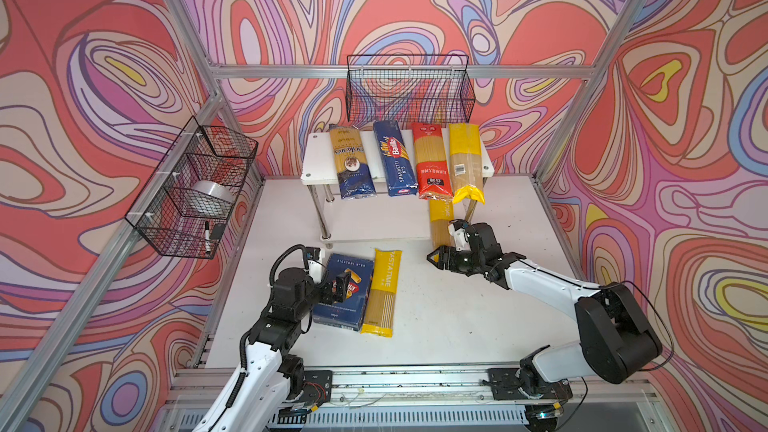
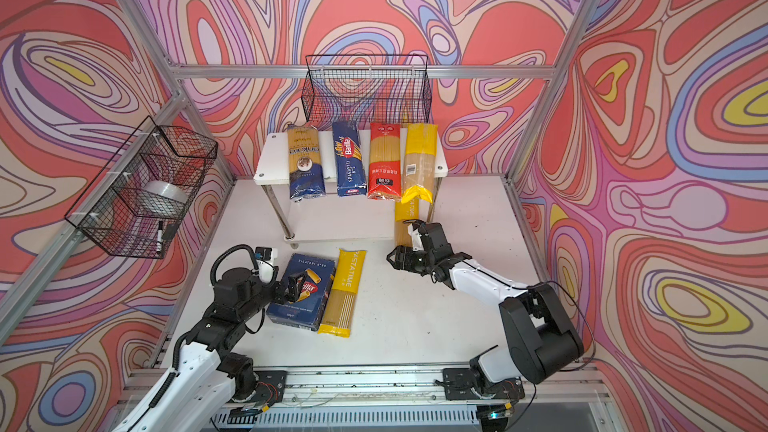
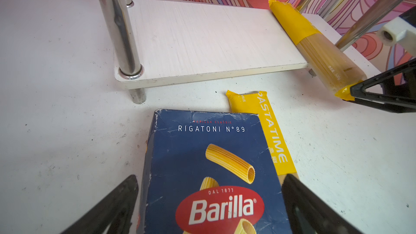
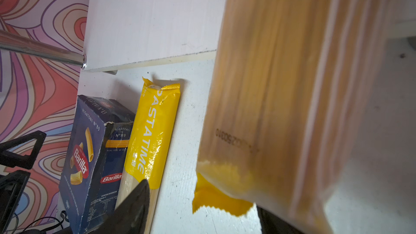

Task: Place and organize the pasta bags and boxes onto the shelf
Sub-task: 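Lower the Pastatime bag against the shelf beside the other yellow bag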

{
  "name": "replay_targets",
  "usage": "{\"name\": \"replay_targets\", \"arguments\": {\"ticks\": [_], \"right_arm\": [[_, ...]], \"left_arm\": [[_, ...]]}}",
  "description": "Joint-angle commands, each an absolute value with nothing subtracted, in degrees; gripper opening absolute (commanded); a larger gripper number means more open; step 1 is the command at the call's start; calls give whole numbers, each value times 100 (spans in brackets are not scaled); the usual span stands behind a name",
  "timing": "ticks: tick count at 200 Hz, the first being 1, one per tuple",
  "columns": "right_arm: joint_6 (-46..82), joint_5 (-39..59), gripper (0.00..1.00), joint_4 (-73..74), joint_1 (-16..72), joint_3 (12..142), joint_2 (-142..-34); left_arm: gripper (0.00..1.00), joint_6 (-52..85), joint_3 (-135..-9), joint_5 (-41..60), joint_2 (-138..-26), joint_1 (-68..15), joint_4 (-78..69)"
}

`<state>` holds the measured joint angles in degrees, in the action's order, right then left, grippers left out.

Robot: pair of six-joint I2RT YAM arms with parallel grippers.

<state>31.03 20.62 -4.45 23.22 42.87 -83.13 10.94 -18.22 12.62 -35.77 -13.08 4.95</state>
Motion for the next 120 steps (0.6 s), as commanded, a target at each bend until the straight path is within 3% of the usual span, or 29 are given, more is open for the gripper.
{"name": "replay_targets", "arguments": {"ticks": [1, 70, 120], "right_arm": [[3108, 1735, 76, 7, 2310, 4171, -8187], [3302, 1197, 78, 622, 2311, 3845, -7708], [3355, 1383, 78, 861, 2312, 4119, -8438]], "left_arm": [[100, 1046, -1950, 1262, -3586, -1323, 548], [100, 1055, -1948, 1237, -3586, -1319, 549], [100, 1061, -1945, 1237, -3586, -1318, 550]]}}
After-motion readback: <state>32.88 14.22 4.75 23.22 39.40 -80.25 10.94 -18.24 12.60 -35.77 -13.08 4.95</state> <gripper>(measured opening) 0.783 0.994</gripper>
